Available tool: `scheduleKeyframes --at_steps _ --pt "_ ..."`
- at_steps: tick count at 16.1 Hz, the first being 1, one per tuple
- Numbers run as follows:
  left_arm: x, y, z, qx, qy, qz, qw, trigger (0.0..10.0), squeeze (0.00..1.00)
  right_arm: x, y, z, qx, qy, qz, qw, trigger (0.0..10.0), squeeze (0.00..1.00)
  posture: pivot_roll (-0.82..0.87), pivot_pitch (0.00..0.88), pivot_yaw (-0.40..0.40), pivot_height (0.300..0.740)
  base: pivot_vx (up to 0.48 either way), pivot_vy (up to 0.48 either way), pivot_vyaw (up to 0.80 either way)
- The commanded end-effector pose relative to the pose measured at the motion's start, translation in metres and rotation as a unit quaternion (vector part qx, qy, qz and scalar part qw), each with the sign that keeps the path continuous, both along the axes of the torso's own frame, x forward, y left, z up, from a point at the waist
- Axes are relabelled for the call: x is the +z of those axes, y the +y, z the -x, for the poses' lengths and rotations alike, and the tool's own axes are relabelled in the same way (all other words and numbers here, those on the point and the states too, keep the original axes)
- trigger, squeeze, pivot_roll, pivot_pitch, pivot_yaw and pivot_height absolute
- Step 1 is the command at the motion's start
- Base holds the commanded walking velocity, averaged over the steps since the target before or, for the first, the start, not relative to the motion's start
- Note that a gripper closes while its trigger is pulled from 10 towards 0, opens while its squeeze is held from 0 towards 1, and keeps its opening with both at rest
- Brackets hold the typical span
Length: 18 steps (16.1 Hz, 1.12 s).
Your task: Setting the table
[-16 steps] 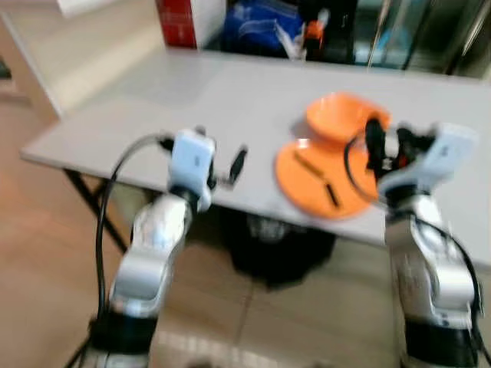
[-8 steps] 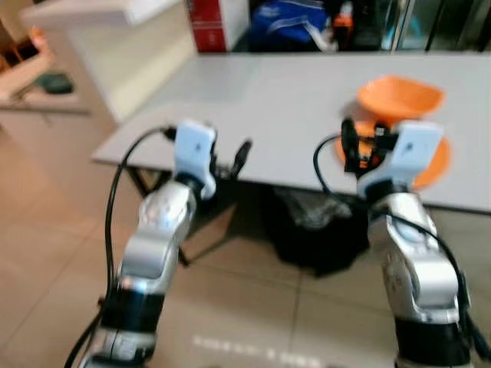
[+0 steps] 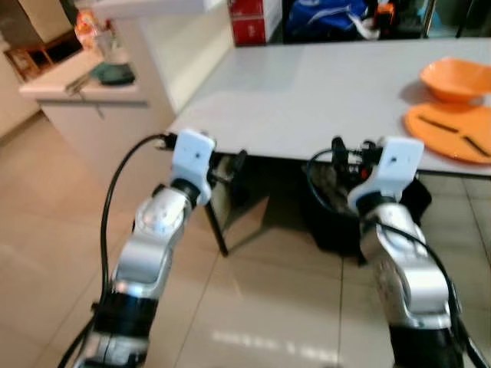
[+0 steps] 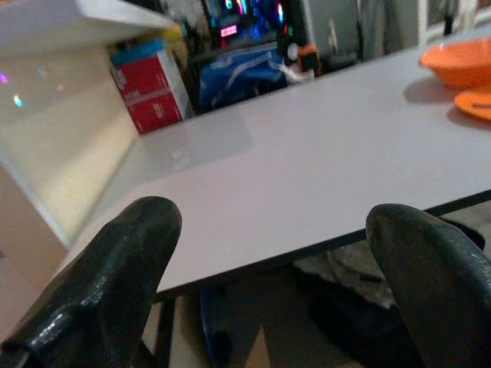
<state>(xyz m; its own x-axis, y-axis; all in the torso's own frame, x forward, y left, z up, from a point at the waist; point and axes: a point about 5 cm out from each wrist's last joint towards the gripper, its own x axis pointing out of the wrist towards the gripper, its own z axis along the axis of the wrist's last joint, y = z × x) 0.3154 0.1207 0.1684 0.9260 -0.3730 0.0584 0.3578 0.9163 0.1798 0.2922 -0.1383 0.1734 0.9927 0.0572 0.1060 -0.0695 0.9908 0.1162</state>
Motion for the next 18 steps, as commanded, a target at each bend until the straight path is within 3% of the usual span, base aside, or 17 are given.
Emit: scheduleKeyframes --at_steps 1,5,10,18 --pt "0.001 0.005 -0.004 0.026 -0.008 -0.002 1.0 10.0 0.0 0.006 0.008 0.0 0.02 -0.01 0.01 1.0 10.0 0.0 -0.08 0.0 0.121 0.74 0.0 0.48 -0.8" --pt "0.005 0.007 -0.005 0.04 -0.017 -0.007 0.999 10.0 0.0 0.008 0.003 -0.008 0.011 -0.013 0.017 1.0 10.0 0.0 -0.03 0.0 0.059 0.74 0.0 0.48 -0.8" --pt "0.005 0.03 0.003 0.095 -0.027 -0.025 0.995 10.0 0.0 0.0 0.019 -0.017 0.049 -0.002 0.022 0.999 10.0 0.0 0.06 0.0 -0.038 0.74 0.0 0.48 0.0" --pt "0.0 0.023 0.005 0.107 -0.016 -0.003 0.994 10.0 0.0 0.005 0.011 -0.021 0.045 -0.015 0.033 0.998 10.0 0.0 -0.02 0.0 -0.029 0.74 0.0 0.48 0.0"
